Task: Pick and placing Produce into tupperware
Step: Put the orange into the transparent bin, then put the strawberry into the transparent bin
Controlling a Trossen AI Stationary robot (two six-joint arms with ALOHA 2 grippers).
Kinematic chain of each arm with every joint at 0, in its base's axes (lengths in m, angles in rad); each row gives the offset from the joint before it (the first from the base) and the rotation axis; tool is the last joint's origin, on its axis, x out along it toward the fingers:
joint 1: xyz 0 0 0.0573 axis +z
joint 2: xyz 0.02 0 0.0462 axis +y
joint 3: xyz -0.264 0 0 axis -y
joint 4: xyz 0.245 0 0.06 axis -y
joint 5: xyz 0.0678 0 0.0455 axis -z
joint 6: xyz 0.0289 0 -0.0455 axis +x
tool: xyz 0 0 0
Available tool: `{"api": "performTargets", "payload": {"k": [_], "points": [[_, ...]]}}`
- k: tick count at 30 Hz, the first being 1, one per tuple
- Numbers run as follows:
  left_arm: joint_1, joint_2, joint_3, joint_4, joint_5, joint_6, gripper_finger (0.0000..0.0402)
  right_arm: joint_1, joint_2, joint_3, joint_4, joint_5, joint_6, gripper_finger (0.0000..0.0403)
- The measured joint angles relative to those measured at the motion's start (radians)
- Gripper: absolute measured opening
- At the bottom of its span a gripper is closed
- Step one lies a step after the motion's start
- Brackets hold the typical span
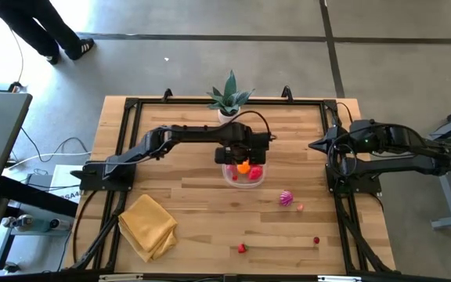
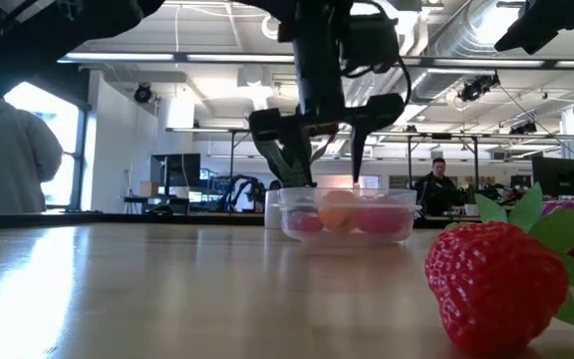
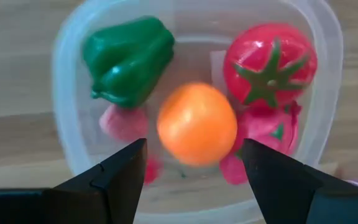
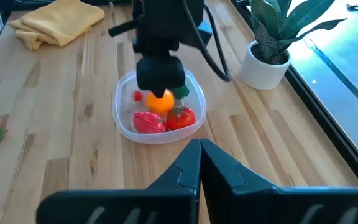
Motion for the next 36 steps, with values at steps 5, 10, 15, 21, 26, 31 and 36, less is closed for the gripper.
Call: {"api": "performTargets", "payload": {"k": [5, 10, 15, 21, 26, 31, 36], "points": [[-0.001, 0.002, -0.026, 0.023, -0.002, -0.007, 0.0224, 0.0, 0.0, 0.0, 0.0, 0.0, 0.0, 0.0], [-0.001, 0.0, -0.026, 0.024, -0.002, -0.019, 0.0206, 0.0, 0.0, 0.0, 0.0, 0.0, 0.0, 0.0], [-0.001, 0.0, 0.008, -0.013, 0.004, -0.018, 0.0204, 0.0, 0.0, 0.0, 0.0, 0.0, 0.0, 0.0], [-0.007, -0.019, 0.082, -0.16, 0.075, 0.18, 0.0217, 0.0, 0.0, 0.0, 0.0, 0.0, 0.0, 0.0], [-0.043, -0.069, 0.099, -0.331, 0.084, 0.375, 0.0222, 0.0, 0.0, 0.0, 0.0, 0.0, 0.0, 0.0], [-0.104, -0.12, 0.098, -0.327, 0.099, 0.367, 0.0223, 0.0, 0.0, 0.0, 0.0, 0.0, 0.0, 0.0], [-0.212, -0.142, 0.099, -0.325, 0.056, 0.081, 0.0223, 0.0, 0.0, 0.0, 0.0, 0.0, 0.0, 0.0]]}}
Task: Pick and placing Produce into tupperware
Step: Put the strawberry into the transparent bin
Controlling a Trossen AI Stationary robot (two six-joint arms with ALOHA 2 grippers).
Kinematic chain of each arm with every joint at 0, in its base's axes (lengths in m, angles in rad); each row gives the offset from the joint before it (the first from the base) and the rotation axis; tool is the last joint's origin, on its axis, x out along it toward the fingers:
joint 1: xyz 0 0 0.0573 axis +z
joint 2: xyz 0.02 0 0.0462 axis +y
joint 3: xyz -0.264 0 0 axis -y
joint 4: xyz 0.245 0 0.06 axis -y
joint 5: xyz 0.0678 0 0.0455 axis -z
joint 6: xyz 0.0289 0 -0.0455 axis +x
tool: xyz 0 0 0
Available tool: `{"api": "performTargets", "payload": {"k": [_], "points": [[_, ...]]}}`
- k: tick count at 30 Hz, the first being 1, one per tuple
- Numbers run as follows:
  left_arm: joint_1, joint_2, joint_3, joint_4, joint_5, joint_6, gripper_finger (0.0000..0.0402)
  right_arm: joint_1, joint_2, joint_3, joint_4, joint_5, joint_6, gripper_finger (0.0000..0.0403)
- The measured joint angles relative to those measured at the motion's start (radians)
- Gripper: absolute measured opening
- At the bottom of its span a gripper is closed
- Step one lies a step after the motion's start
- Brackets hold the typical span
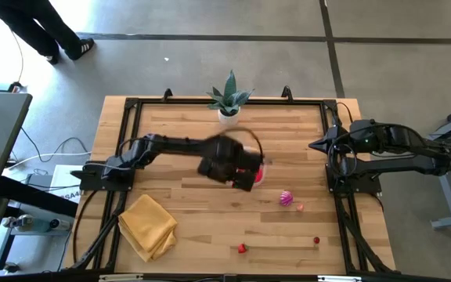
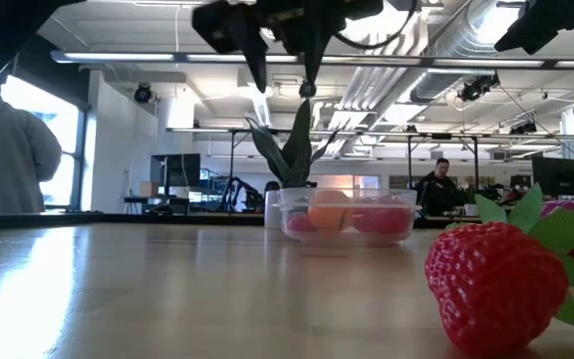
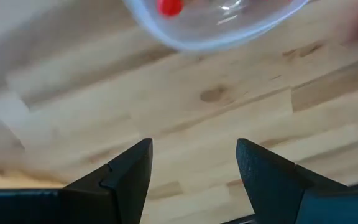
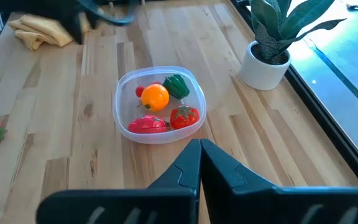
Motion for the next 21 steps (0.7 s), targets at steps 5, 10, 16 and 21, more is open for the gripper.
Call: {"api": "performTargets", "payload": {"k": [5, 10, 16, 21], "points": [[-0.133, 0.0, -0.011, 0.002, -0.133, -0.113, 0.0223, 0.0, 0.0, 0.0, 0.0, 0.0, 0.0, 0.0], [-0.259, 0.0, -0.076, -0.002, -0.295, 0.025, 0.0223, 0.0, 0.0, 0.0, 0.0, 0.0, 0.0, 0.0], [-0.359, 0.0, -0.092, 0.0, -0.313, 0.024, 0.0223, 0.0, 0.0, 0.0, 0.0, 0.0, 0.0, 0.0], [-0.425, 0.0, -0.092, 0.0, -0.324, 0.024, 0.0223, 0.0, 0.0, 0.0, 0.0, 0.0, 0.0, 0.0]]}}
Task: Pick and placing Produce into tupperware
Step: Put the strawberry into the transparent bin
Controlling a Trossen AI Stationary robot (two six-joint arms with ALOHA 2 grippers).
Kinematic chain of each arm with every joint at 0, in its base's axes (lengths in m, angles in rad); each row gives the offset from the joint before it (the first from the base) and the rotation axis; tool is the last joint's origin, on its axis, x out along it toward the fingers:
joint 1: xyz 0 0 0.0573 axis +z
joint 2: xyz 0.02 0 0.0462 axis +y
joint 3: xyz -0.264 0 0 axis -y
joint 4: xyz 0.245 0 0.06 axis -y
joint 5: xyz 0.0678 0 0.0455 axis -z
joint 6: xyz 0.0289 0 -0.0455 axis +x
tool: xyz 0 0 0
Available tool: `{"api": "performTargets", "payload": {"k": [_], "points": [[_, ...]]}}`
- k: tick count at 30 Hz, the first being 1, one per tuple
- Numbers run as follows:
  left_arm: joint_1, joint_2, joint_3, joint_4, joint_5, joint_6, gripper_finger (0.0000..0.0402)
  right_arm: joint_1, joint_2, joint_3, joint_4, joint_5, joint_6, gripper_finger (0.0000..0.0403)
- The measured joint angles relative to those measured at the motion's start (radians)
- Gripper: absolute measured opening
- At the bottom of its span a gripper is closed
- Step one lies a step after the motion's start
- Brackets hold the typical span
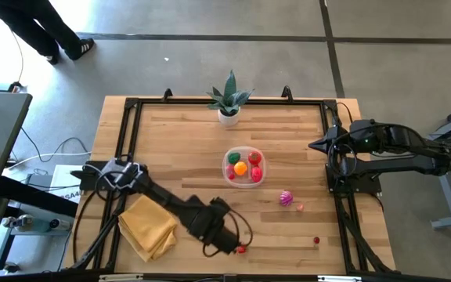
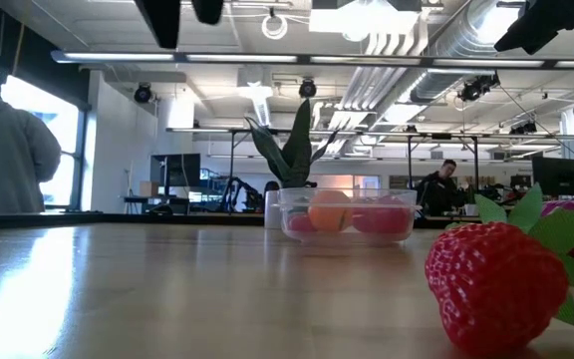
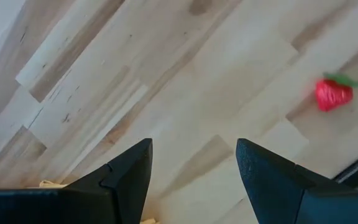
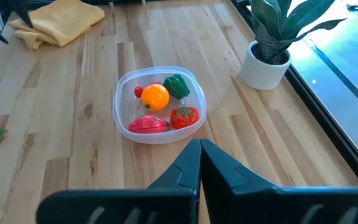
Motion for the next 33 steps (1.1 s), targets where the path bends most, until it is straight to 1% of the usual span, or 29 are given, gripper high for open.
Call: {"api": "performTargets", "payload": {"k": [8, 17, 23, 25, 27, 28, 32, 33], "points": [[-0.048, 0.0, 0.0, 0.016, -0.022, 0.055, 0.0223, 0.0, 0.0, 0.0, 0.0, 0.0, 0.0, 0.0], [-0.044, 0.0, 0.0, 0.254, -0.01, 0.07, 0.0223, 0.0, 0.0, 0.0, 0.0, 0.0, 0.0, 0.0], [-0.039, 0.0, 0.0, 0.271, -0.027, 0.26, 0.0223, 0.0, 0.0, 0.0, 0.0, 0.0, 0.0, 0.0], [-0.029, 0.001, 0.0, 0.281, -0.026, 0.287, 0.0223, 0.0, 0.0, 0.0, 0.0, 0.0, 0.0, 0.0], [-0.016, 0.001, 0.0, 0.334, -0.023, 0.293, 0.0223, 0.0, 0.0, 0.0, 0.0, 0.0, 0.0, 0.0], [-0.01, 0.001, 0.0, 0.381, -0.001, 0.311, 0.0223, 0.0, 0.0, 0.0, 0.0, 0.0, 0.0, 0.0], [0.018, 0.024, 0.002, 0.645, 0.185, 0.437, 0.0223, 0.0, 0.0, 0.0, 0.0, 0.0, 0.0, 0.0], [0.022, 0.028, 0.0, 0.685, 0.222, 0.463, 0.0223, 0.0, 0.0, 0.0, 0.0, 0.0, 0.0, 0.0]]}}
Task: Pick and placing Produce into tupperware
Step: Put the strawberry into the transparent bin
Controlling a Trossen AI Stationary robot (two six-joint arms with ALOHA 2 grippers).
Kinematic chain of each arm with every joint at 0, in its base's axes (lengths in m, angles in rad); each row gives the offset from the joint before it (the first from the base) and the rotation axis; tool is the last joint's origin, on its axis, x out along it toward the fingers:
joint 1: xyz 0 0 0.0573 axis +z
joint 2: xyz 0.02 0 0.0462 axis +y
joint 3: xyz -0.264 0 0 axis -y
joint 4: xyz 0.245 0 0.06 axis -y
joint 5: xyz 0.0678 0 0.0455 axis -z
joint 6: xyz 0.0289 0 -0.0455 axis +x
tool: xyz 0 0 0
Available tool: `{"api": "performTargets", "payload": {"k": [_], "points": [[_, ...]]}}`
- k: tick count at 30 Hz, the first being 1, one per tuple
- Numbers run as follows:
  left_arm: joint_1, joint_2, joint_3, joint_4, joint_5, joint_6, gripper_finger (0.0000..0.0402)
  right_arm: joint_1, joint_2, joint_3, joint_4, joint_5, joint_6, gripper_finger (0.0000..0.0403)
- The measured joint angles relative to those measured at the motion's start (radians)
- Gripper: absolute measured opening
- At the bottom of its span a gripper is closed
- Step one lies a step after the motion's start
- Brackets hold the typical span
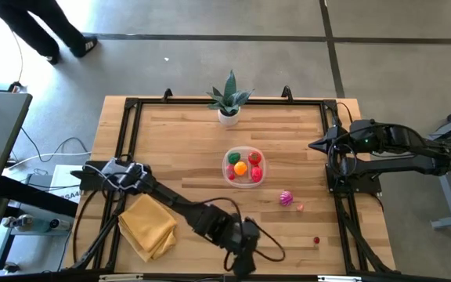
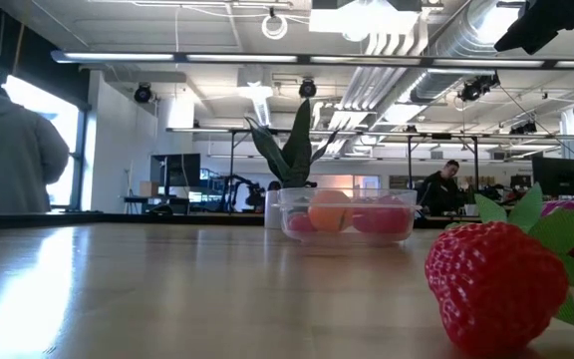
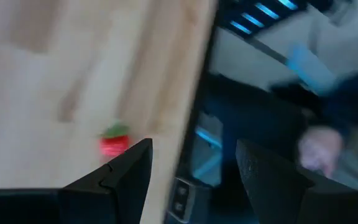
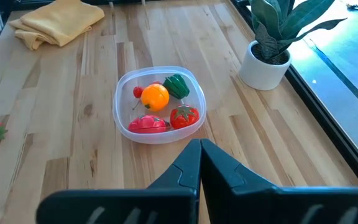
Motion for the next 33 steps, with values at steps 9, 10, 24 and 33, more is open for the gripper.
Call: {"api": "performTargets", "payload": {"k": [9, 10, 24, 33], "points": [[0.027, 0.081, -0.002, -0.131, -0.009, 0.027, 0.0223, 0.0, 0.004, 0.0, 0.0, 0.0, 0.0, 0.0], [0.035, 0.099, -0.001, -0.126, -0.006, 0.012, 0.0223, 0.0, 0.004, 0.0, 0.0, 0.0, 0.0, 0.0], [0.058, 0.206, 0.001, -0.1, 0.085, -0.044, 0.0223, 0.0, 0.028, -0.001, 0.001, 0.0, 0.0, 0.0], [0.058, 0.207, 0.0, -0.081, 0.084, -0.049, 0.0223, 0.0, 0.032, -0.001, 0.0, 0.0, 0.0, 0.0]]}}
